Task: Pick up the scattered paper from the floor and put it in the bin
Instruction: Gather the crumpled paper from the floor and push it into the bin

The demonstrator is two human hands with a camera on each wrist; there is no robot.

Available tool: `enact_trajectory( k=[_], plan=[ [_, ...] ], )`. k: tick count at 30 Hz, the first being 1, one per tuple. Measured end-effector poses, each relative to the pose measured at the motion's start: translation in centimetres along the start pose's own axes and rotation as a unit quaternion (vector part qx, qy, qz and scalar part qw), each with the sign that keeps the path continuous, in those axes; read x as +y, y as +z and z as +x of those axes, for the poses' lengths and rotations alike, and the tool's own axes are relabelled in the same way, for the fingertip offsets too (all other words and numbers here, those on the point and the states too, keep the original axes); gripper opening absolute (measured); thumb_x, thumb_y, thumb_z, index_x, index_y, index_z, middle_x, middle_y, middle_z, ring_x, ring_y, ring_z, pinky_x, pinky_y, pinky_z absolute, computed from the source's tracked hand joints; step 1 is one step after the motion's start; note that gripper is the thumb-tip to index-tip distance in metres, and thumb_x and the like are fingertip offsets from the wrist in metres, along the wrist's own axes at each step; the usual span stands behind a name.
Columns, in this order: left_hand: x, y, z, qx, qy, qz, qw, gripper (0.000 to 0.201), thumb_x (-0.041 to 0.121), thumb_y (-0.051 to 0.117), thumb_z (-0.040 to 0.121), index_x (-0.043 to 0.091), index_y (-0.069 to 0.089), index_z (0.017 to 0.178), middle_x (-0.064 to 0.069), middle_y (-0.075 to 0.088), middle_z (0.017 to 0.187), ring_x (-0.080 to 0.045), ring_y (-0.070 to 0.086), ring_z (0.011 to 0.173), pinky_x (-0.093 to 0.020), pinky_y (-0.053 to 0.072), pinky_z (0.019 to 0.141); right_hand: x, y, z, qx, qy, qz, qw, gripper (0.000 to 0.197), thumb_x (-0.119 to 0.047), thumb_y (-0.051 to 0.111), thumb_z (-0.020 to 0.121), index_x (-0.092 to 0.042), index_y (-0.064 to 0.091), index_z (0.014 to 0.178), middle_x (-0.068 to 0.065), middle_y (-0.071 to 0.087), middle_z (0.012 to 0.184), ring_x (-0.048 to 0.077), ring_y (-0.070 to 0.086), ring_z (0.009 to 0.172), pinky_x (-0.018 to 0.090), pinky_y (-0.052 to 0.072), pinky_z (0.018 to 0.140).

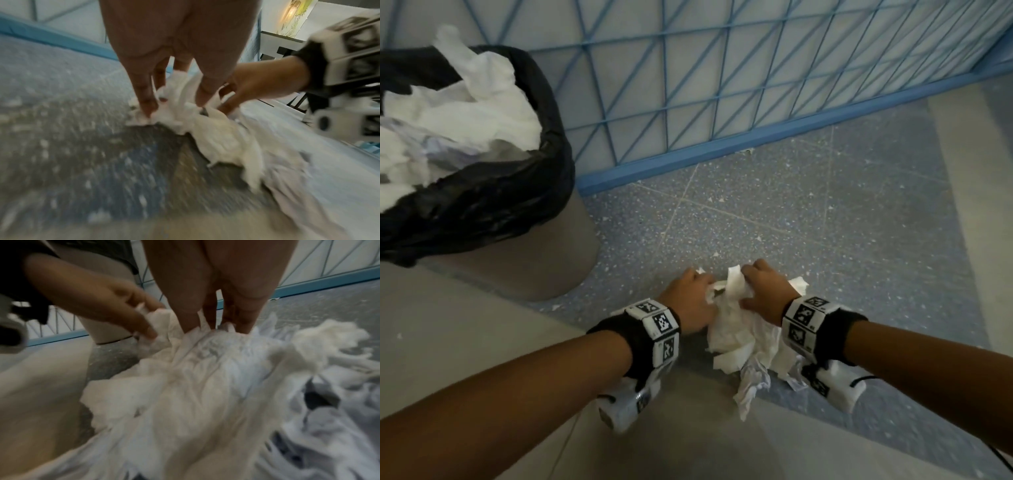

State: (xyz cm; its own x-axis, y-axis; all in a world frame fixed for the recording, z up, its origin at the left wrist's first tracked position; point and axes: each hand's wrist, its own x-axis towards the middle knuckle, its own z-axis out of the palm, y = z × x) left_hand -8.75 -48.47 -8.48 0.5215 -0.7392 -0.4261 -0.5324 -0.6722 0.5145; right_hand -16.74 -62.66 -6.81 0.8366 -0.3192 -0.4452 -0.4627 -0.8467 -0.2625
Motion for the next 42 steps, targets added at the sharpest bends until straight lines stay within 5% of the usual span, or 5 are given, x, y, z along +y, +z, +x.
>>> enact_trajectory(
  k=[4,8,21,32,42],
  plan=[
    [0.6,3.2,-1.7,-0.027,0.046,0.108,0.993,0.096,0.049,0.064,0.075,0.015,0.01,0.146,-0.008,0.023,0.146,-0.033,0.026,0.135,-0.042,0.027,0.114,-0.4,-0.2,0.4,0.038,0.001,0.051,0.998,0.032,-0.014,0.061,0.083,-0.006,0.059,0.114,0.02,0.054,0.117,0.035,0.055,0.109,0.034,0.044,0.089],
    [0.8,2.8,-0.8,0.012,0.063,0.189,0.98,0.052,0.022,0.053,0.087,0.012,0.033,0.134,-0.013,0.037,0.137,-0.033,0.037,0.125,-0.041,0.035,0.105,-0.3,-0.4,0.5,0.055,0.024,0.1,0.993,0.022,-0.009,0.062,0.081,-0.003,0.066,0.101,0.021,0.065,0.108,0.033,0.061,0.104,0.034,0.047,0.085],
    [-0.7,-9.0,-8.8,0.172,0.061,-0.246,0.952,0.044,0.006,0.047,0.092,0.036,0.036,0.122,-0.005,0.059,0.111,-0.017,0.057,0.086,-0.03,0.047,0.071,-2.1,-10.6,3.0,0.144,0.048,0.297,0.943,0.02,-0.006,0.066,0.078,0.004,0.067,0.096,0.021,0.064,0.088,0.028,0.061,0.084,0.041,0.05,0.076],
    [-4.5,-26.3,-20.2,0.485,0.095,-0.166,0.853,0.026,-0.001,0.043,0.09,0.021,0.052,0.1,-0.007,0.055,0.108,-0.015,0.058,0.086,-0.009,0.049,0.062,-24.0,-19.9,-2.1,0.187,-0.277,0.568,0.752,0.02,0.006,0.059,0.081,-0.009,0.059,0.093,0.007,0.065,0.082,0.016,0.065,0.071,0.027,0.056,0.064],
    [-9.6,-25.2,-20.5,0.169,-0.163,0.111,0.966,0.061,0.05,0.038,0.092,0.015,0.034,0.142,-0.013,0.018,0.154,-0.029,0.015,0.143,-0.035,0.013,0.118,-31.7,-15.2,-0.1,0.168,-0.266,-0.069,0.947,0.034,-0.012,0.048,0.092,0.001,0.05,0.123,0.02,0.052,0.133,0.033,0.049,0.122,0.033,0.035,0.097]
  ],
)
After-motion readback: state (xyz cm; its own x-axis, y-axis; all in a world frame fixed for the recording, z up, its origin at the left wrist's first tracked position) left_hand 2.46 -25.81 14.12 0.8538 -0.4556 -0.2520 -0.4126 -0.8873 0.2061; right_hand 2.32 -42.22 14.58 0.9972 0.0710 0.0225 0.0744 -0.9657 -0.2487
